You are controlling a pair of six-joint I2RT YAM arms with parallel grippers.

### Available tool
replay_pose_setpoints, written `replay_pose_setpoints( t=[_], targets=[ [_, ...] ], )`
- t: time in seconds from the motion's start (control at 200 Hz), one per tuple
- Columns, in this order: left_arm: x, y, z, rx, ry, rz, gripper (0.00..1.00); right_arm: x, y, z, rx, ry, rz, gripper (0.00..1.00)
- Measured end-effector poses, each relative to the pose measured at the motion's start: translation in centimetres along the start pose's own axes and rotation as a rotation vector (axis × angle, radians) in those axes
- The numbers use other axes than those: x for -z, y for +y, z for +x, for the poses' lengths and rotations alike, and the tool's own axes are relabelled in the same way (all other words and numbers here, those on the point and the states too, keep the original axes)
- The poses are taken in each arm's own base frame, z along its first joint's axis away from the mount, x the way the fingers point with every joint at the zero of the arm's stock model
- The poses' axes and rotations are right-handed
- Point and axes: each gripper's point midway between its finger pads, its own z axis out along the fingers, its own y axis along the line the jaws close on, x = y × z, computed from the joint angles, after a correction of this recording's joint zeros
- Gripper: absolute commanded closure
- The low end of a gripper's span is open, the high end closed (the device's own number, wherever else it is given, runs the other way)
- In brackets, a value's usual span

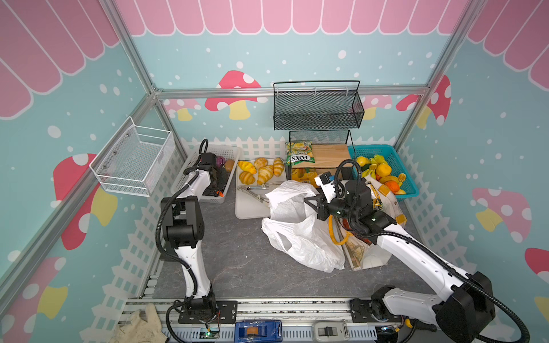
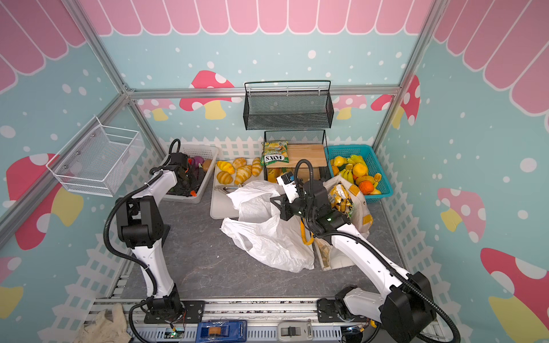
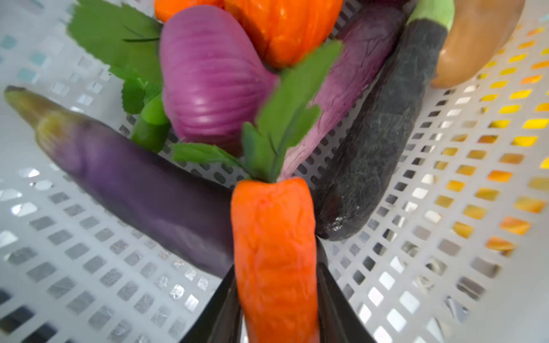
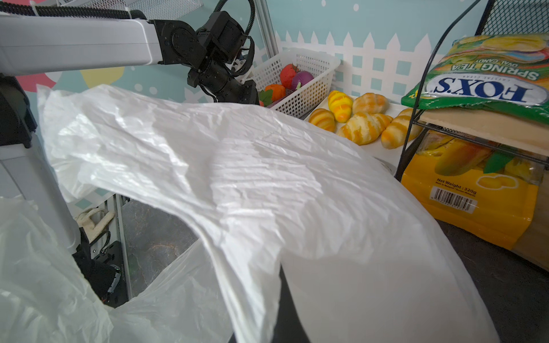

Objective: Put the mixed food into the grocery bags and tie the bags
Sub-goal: 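Grasp the orange carrot with the left gripper while the right holds the bag, then carry the toy carrot with the left gripper into the plastic bag's mouth and release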

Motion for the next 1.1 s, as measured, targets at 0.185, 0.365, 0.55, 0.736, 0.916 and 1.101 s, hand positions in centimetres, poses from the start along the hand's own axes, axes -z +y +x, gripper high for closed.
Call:
replay_pose_setpoints(
  t=[0.185,0.365,0.55,0.736,0.916,1.101],
  targets=[
    [6.8,0.7,-0.8,0.042,-0.125,0.059,0.76,0.0,-0.1,0.0,0.0,-0.001,0.006,0.98],
    [16.6,0.2,-0.2,0.069,-0.315,0.219,0.8,0.2,-1.0,-0.1,-0.009,-0.006,0.038,0.98],
    [21.8,-2.7,9.7,-0.078,-0.278,0.468,0.8,0.8,-2.5,-0.4,-0.043,-0.016,0.06,0.98],
    [25.0,-5.8,20.9,-0.376,-0.113,0.741,0.79,1.8,-3.2,-0.8,-0.069,-0.022,-0.002,0.98],
    [29.3,-7.2,27.2,-0.695,-0.038,0.908,0.77,1.9,-2.7,-0.8,-0.071,0.01,-0.078,0.98],
    [31.0,-7.3,30.4,-0.943,0.045,0.94,0.78,2.2,-1.8,-1.0,-0.063,0.026,-0.118,0.97]
  ],
)
